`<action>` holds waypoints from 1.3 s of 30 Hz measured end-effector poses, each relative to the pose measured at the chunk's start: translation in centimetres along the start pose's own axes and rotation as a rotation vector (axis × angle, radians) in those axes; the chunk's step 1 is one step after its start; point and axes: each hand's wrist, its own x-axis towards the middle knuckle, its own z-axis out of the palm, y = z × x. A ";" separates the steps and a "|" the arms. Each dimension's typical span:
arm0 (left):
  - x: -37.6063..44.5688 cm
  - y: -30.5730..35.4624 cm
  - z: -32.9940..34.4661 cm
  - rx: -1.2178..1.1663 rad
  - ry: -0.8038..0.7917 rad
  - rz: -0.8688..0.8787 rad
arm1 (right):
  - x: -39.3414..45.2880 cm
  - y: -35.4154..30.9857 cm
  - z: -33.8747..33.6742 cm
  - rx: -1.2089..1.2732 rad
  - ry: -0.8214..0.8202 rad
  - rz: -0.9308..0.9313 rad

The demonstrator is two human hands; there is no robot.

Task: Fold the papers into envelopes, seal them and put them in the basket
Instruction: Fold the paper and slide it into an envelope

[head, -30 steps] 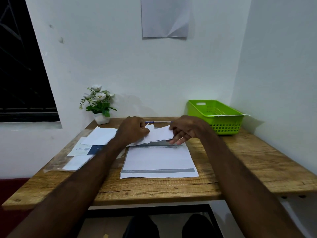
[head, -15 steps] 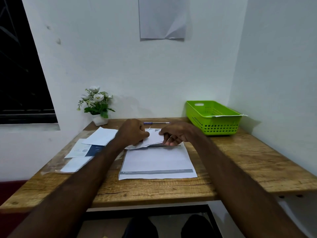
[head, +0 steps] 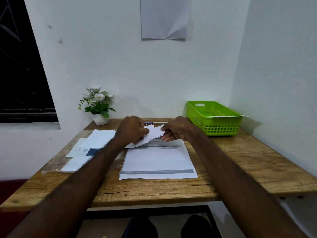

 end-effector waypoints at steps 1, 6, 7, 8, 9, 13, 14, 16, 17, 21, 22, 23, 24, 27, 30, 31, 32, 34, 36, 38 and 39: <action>0.0 0.1 0.0 -0.011 0.008 0.000 | 0.1 0.1 0.4 -0.010 -0.049 0.010; 0.0 0.0 0.3 0.009 0.037 0.018 | 0.4 0.3 1.6 -0.108 -0.132 0.005; 0.1 -0.1 0.3 0.012 0.032 0.029 | 0.4 0.4 1.7 -0.124 -0.100 -0.025; 0.1 -0.2 0.4 0.020 0.021 0.043 | 0.3 0.6 1.9 -0.135 -0.067 -0.058; 0.2 -0.2 0.5 0.026 0.006 0.055 | 0.3 0.7 2.0 -0.142 -0.037 -0.091; 0.4 -0.5 1.0 -0.046 -0.050 0.083 | 0.1 1.2 2.4 -0.199 0.053 -0.207; 0.4 -0.6 1.1 -0.063 -0.054 0.090 | 0.0 1.2 2.5 -0.209 0.060 -0.215; 0.4 -0.8 1.2 -0.087 -0.055 0.096 | -0.1 1.0 2.4 -0.192 0.061 -0.207; 0.5 -0.9 1.3 -0.082 -0.046 0.094 | -0.2 0.9 2.2 -0.171 0.062 -0.197; 0.7 -1.1 1.3 -0.030 0.002 0.070 | -0.2 0.6 1.3 -0.130 0.062 -0.183; 0.8 -1.1 1.3 -0.033 -0.001 0.071 | -0.2 0.6 1.3 -0.133 0.053 -0.191; 0.8 -1.2 1.4 -0.026 -0.003 0.073 | -0.2 0.6 1.3 -0.136 0.043 -0.199; 0.9 -1.3 1.4 -0.014 -0.004 0.074 | -0.2 0.7 1.4 -0.141 0.034 -0.207; 1.0 -1.5 1.5 -0.020 -0.002 0.085 | 0.1 1.0 1.8 -0.185 0.014 -0.243; 1.0 -1.5 1.6 -0.072 -0.031 0.100 | 0.6 1.5 2.2 -0.258 0.005 -0.304; 1.1 -1.5 1.6 -0.082 -0.045 0.101 | 0.7 1.6 2.3 -0.288 0.009 -0.329; 1.0 -1.4 1.6 -0.092 -0.057 0.101 | 0.8 1.8 2.5 -0.321 0.017 -0.357; 0.9 -1.3 1.5 -0.129 -0.078 0.106 | 1.0 1.9 2.9 -0.410 0.040 -0.409; 0.7 -1.2 1.5 -0.169 -0.101 0.108 | 1.2 2.1 3.2 -0.493 0.057 -0.428; 0.7 -1.1 1.5 -0.159 -0.106 0.107 | 1.4 2.1 3.3 -0.515 0.084 -0.430; 0.7 -1.2 1.6 -0.155 -0.095 0.103 | 1.5 2.1 3.3 -0.503 0.102 -0.436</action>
